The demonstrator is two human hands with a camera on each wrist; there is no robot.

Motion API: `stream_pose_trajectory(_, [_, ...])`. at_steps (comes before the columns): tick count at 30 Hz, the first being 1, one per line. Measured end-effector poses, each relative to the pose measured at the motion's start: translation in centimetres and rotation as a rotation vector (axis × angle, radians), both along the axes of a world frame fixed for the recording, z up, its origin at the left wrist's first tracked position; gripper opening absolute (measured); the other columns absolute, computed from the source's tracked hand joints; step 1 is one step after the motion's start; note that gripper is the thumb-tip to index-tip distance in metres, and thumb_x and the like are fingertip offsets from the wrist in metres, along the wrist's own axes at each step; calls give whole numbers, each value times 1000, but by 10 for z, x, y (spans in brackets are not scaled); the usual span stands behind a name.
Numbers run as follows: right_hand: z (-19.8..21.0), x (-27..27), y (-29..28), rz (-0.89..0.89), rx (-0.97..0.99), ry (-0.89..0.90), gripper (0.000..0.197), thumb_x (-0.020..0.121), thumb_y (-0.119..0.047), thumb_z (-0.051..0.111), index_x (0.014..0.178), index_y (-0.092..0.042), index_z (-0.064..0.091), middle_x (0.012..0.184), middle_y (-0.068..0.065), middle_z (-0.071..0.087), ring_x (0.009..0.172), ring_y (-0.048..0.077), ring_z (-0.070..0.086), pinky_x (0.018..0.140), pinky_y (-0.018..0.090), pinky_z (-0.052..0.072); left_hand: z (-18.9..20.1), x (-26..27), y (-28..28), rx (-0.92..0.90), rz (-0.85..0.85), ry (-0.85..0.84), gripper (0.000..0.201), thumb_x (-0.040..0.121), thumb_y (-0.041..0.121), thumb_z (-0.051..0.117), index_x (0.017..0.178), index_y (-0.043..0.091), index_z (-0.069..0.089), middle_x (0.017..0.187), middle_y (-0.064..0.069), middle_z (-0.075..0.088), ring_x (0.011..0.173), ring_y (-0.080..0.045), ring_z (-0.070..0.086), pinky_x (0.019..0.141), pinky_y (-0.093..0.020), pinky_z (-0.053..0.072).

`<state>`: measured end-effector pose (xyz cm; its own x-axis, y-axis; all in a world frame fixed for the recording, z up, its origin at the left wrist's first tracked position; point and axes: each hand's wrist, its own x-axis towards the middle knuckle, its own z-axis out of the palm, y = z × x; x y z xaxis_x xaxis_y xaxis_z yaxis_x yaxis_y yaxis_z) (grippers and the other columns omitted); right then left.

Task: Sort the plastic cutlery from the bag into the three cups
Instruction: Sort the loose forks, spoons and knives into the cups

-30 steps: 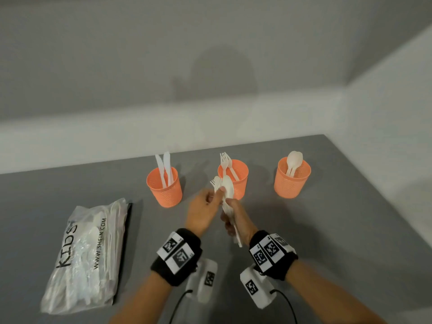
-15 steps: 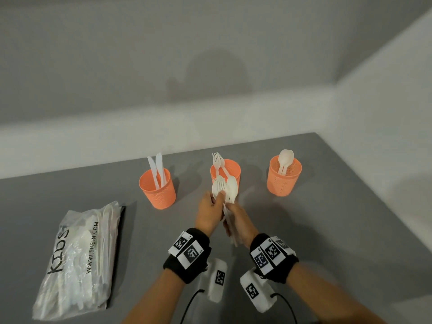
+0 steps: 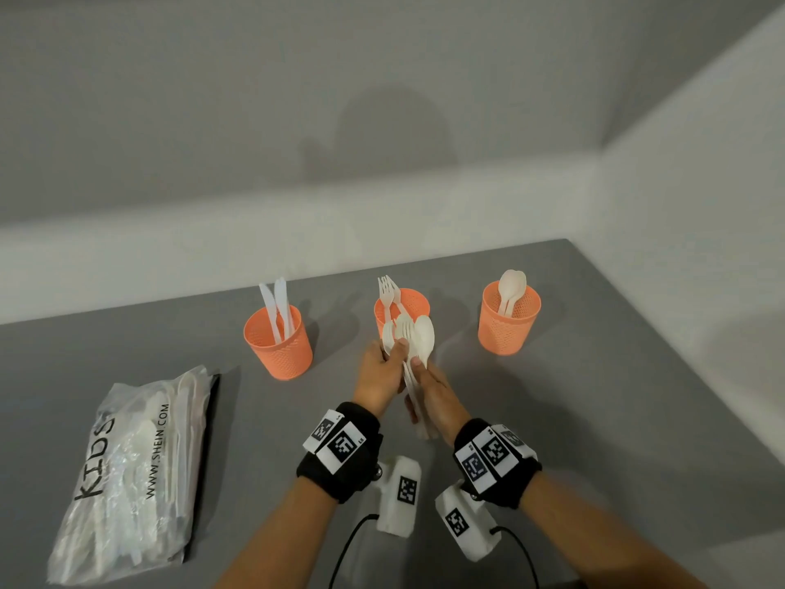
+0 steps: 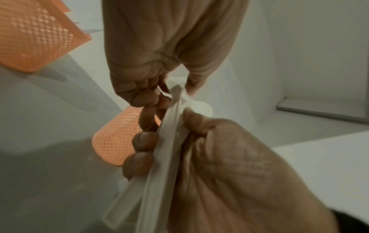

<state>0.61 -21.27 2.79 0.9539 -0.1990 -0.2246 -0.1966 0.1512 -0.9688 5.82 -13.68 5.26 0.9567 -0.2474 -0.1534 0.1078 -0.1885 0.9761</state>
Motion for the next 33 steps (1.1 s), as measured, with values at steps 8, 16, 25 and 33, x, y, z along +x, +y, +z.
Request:
stream_pose_trajectory(8, [0,5,-6,49,-228,-73,38,102,-34,24,132,-20,43,68,4,52,44,7,47,44,18,39,-5,-8,-12,-33,187,-76,18,86,17,62,92,4,50,88,-12,62,81,-28,63,73,-40,53])
stream_pose_trajectory(16, [-4,5,-10,56,-213,-56,29,100,-38,29,119,-27,49,70,10,45,44,8,37,40,21,31,-11,-1,-11,-33,163,24,35,89,22,58,101,-11,55,80,-20,59,57,-19,55,45,-18,44])
stream_pose_trajectory(25, [-7,10,-16,-62,-145,53,35,101,-31,30,78,-20,54,58,-2,54,41,4,51,51,25,44,10,0,-12,79,161,-145,26,98,28,39,78,12,42,74,-3,53,66,-16,54,52,-12,40])
stream_pose_trajectory(33, [4,4,-36,-93,68,118,31,101,-23,28,97,-14,57,60,-3,33,36,1,28,35,13,21,12,30,3,-267,352,68,22,100,27,29,82,19,39,73,-11,52,64,-25,64,69,-41,54])
